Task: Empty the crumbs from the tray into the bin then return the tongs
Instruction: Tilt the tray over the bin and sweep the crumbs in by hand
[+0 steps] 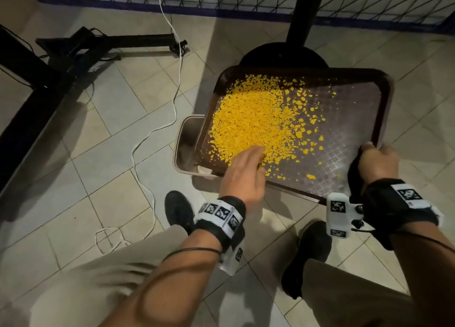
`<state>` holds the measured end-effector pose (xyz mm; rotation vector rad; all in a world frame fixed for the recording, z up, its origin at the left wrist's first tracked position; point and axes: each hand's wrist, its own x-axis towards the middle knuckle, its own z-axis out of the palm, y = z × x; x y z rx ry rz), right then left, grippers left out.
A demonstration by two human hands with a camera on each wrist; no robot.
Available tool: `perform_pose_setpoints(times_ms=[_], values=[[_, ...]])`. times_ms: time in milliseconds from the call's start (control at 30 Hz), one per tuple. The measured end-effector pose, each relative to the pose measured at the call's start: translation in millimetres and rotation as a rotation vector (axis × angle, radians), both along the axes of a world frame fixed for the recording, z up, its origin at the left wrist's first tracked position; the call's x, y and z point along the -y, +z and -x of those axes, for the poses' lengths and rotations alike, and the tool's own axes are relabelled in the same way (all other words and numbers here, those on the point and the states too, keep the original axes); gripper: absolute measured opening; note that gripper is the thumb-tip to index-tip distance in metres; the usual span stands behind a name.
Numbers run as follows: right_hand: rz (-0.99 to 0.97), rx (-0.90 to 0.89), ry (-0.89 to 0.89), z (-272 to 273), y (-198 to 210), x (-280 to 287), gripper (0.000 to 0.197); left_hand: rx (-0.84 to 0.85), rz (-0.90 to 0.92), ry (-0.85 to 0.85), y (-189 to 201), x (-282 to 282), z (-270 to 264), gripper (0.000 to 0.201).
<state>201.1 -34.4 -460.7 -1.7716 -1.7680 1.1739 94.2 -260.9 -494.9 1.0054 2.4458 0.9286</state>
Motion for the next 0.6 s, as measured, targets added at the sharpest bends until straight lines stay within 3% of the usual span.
perform_pose_setpoints(times_ms=[200, 367, 500, 600], values=[[0.004, 0.006, 0.023, 6, -1, 9, 0.035, -0.153, 0.059, -0.328, 1, -31, -48, 0.056], [-0.001, 0.012, 0.032, 8, -5, 7, 0.032, -0.24, 0.134, -0.57, -36, -40, -64, 0.054], [0.013, 0.038, 0.04, 8, -11, 3, 0.031, -0.323, 0.262, -0.565, -52, -33, -52, 0.059], [0.03, 0.056, 0.045, 7, -16, -1, 0.033, -0.251, 0.301, -0.484, -60, -16, -27, 0.064]])
